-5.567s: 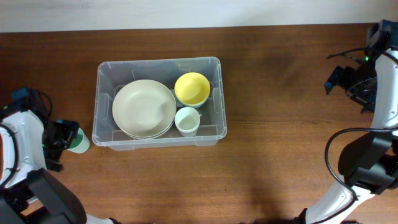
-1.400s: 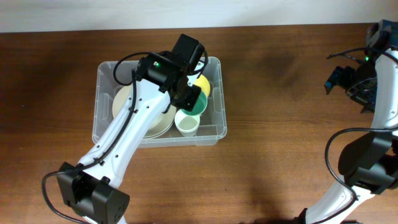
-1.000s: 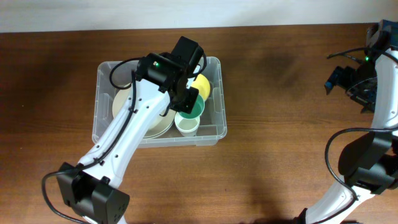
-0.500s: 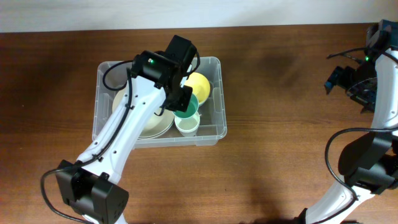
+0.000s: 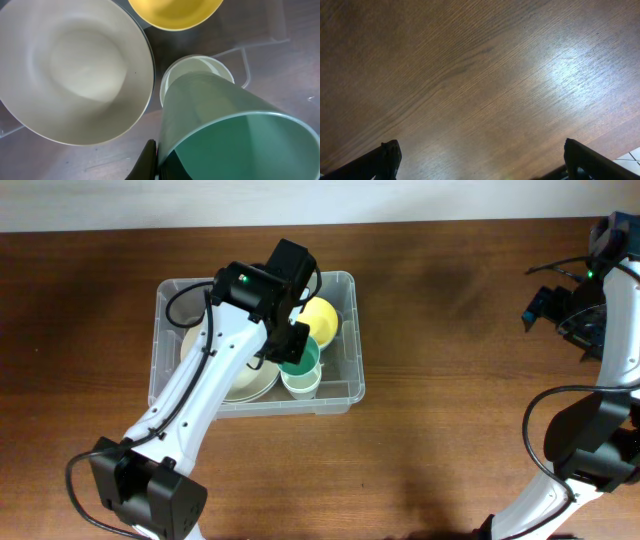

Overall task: Pack container
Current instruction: 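Lower the mint-green cup into the cream cup in the bin, then open the left gripper and retract it to the left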

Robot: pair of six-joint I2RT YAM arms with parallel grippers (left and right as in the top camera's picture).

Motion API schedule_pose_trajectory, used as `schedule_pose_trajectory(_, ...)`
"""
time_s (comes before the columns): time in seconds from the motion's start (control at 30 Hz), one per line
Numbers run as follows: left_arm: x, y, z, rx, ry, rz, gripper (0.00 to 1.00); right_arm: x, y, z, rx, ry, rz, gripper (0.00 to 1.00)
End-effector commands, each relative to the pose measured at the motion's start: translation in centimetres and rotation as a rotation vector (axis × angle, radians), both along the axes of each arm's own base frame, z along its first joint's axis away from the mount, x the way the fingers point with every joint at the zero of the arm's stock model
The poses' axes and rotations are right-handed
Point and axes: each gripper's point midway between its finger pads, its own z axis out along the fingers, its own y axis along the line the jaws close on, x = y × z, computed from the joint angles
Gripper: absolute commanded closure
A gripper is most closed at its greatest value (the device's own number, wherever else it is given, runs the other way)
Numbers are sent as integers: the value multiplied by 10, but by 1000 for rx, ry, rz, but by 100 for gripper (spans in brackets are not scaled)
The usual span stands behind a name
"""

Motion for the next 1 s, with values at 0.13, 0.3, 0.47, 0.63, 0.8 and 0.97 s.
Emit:
schedule_pose_trajectory(0.13, -4, -7, -11, -32, 50, 7, 99, -1, -2, 4, -9, -9, 0, 1)
schedule_pose_trajectory(0.3, -4, -7, -15, -24, 64, 7, 91, -1, -2, 4, -8, -8, 0, 1)
schedule_pose_trajectory(0.47, -2, -5, -16, -16, 58, 9, 83, -1, -2, 4, -8, -8, 0, 1)
schedule_pose_trajectory(0.63, 3, -3, -15, 2, 34, 13, 37, -1, -2, 4, -8, -8, 0, 1)
schedule_pose_trajectory(0.8, 17, 3, -12, 37, -33, 33, 1, -1, -2, 4, -9, -9, 0, 1)
schedule_pose_trajectory(0.97, 38, 36, 0, 120, -164, 280, 0, -1, -2, 4, -9, -9, 0, 1)
